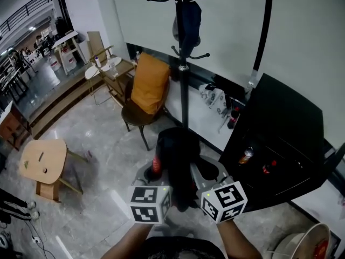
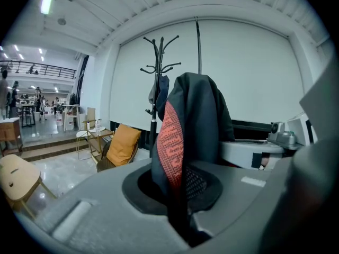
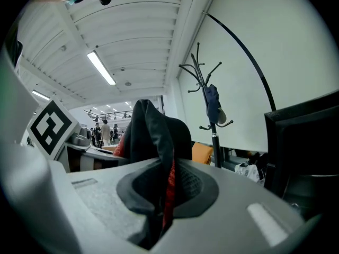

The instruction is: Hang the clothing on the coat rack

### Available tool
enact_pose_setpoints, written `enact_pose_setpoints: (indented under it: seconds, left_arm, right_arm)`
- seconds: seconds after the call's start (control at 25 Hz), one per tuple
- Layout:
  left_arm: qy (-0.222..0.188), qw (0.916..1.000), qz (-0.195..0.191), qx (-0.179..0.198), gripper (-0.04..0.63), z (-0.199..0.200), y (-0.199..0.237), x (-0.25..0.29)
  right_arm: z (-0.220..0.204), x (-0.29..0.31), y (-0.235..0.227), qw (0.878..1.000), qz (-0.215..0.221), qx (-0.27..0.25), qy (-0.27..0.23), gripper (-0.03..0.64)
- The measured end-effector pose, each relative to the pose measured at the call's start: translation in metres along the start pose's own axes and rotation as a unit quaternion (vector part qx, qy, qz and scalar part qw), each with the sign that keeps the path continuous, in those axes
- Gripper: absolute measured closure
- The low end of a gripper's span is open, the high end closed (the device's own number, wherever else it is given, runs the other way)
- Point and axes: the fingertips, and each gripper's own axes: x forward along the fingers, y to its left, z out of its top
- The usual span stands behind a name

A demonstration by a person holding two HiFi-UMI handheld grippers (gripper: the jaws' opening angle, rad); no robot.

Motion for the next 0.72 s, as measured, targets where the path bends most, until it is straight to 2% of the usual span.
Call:
enact_pose_setpoints:
  seconds: [0.72]
  left_arm:
    - [-0.003,0.9964,-0.084,0.010,0.571,0.044,0.096,0.067]
  right_arm:
    - [0.024,0.111,0.003,0.997,-0.081,-0.011,0.004,0.586]
